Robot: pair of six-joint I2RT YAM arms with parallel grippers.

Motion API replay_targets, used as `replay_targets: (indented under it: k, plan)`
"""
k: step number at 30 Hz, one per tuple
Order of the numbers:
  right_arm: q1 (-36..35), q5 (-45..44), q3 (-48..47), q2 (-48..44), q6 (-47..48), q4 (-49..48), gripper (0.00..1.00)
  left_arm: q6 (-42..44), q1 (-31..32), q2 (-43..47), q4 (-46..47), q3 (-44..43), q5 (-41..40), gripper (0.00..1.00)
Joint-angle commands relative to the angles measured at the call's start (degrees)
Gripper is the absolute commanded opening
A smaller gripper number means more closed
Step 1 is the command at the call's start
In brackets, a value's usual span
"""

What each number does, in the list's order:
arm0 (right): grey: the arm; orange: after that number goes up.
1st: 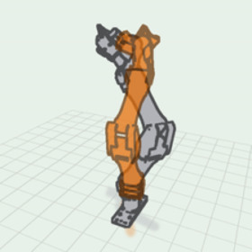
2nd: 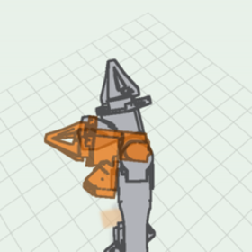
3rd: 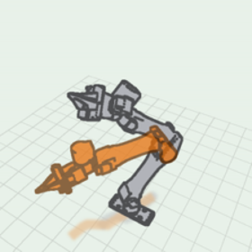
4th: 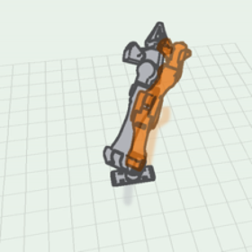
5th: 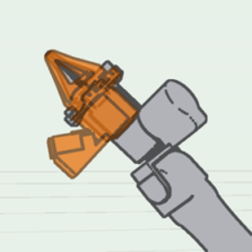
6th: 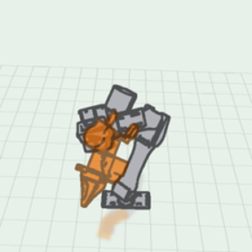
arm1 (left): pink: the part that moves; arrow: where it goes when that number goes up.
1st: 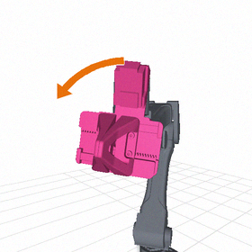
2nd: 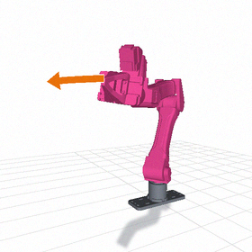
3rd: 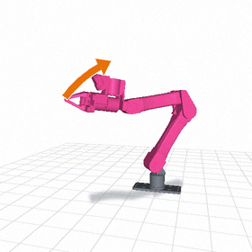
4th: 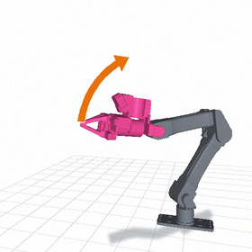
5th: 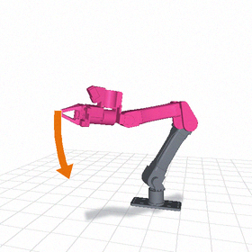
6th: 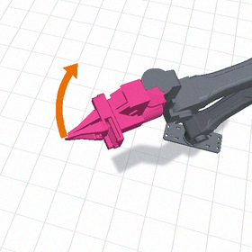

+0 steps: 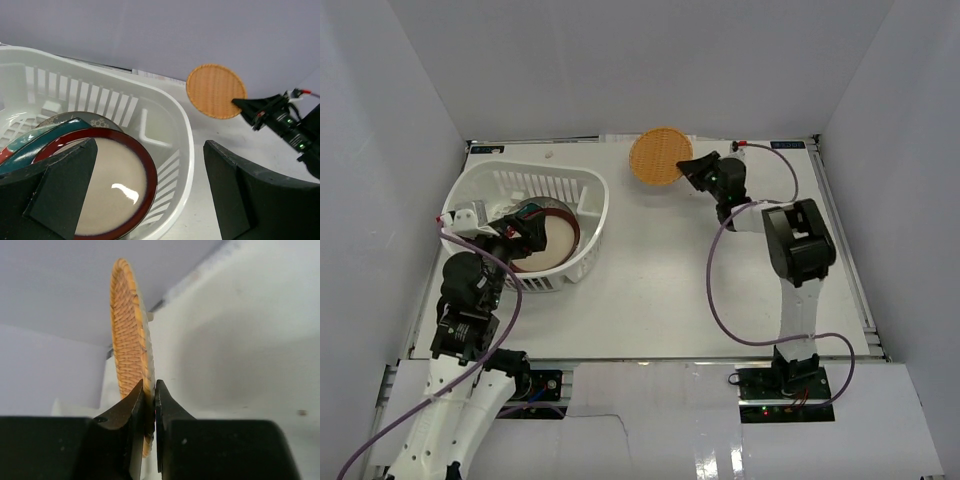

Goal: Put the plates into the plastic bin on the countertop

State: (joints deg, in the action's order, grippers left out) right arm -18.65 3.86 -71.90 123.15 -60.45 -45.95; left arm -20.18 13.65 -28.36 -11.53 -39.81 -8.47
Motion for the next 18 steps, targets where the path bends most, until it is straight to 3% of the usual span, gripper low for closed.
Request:
replay_targets:
  k: [1, 3, 8, 18]
  plan:
    - [-0.5, 7.5, 5.3, -15.5, 7.3, -14.1, 0.08, 1.9, -0.5, 2.0, 1.7, 0.4, 6.2, 0.98]
    - [-1.9, 10.3, 9.0, -20.9, 9.6, -12.5, 0.08, 2.3, -0.5, 2.9, 1.9, 0.4, 7.3, 0.98]
    - [-9.9, 13.9, 8.0, -25.2, 13.6, -3.9, 0.08, 2.2, -0.5, 5.1, 2.0, 0.7, 8.4, 0.98]
    - [-26.3, 6.7, -4.9, -17.7, 20.0, 11.7, 0.08, 1.6, -0.4, 12.4, 2.1, 1.3, 1.7, 0.98]
